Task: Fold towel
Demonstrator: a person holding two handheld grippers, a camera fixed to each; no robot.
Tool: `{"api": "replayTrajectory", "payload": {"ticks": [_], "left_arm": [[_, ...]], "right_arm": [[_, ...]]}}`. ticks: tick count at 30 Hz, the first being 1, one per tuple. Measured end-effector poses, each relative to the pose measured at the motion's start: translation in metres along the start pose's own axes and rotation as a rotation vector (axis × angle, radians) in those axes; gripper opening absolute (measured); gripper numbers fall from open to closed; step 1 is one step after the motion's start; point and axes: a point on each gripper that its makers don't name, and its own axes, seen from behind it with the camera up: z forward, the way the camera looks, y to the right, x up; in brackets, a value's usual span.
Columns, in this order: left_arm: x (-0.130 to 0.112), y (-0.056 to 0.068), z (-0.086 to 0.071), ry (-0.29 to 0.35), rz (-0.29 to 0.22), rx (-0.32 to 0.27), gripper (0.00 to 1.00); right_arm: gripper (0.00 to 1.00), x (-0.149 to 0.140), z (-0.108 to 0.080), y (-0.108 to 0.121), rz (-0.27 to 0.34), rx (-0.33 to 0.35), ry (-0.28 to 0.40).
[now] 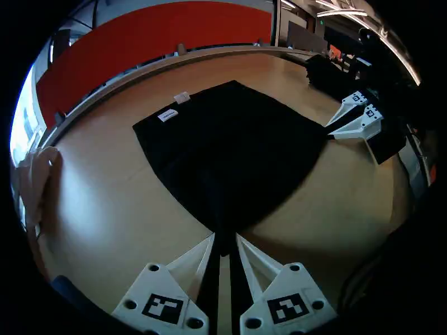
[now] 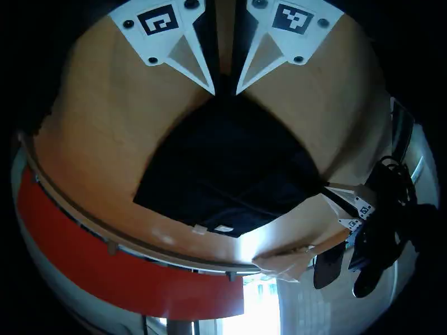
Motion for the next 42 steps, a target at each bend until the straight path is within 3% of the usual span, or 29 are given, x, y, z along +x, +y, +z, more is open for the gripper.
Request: {"api": "replayTrajectory", "payload": {"ticks": [8, 27, 42], "left_arm": [[0.009, 0.000, -0.012, 0.008, -0.027, -0.004, 0.10], [0.029, 0.007, -0.068, 0.012, -0.090, 0.000, 0.10], [0.035, 0.018, -0.107, -0.001, -0.130, -0.010, 0.10]], "right_arm": [[0.11, 0.017, -0.011, 0.000, -0.005, -0.009, 0.030], [0.11, 0.053, -0.056, -0.021, -0.013, 0.004, 0.064], [0.11, 0.066, -0.090, -0.039, -0.018, 0.015, 0.047]]}}
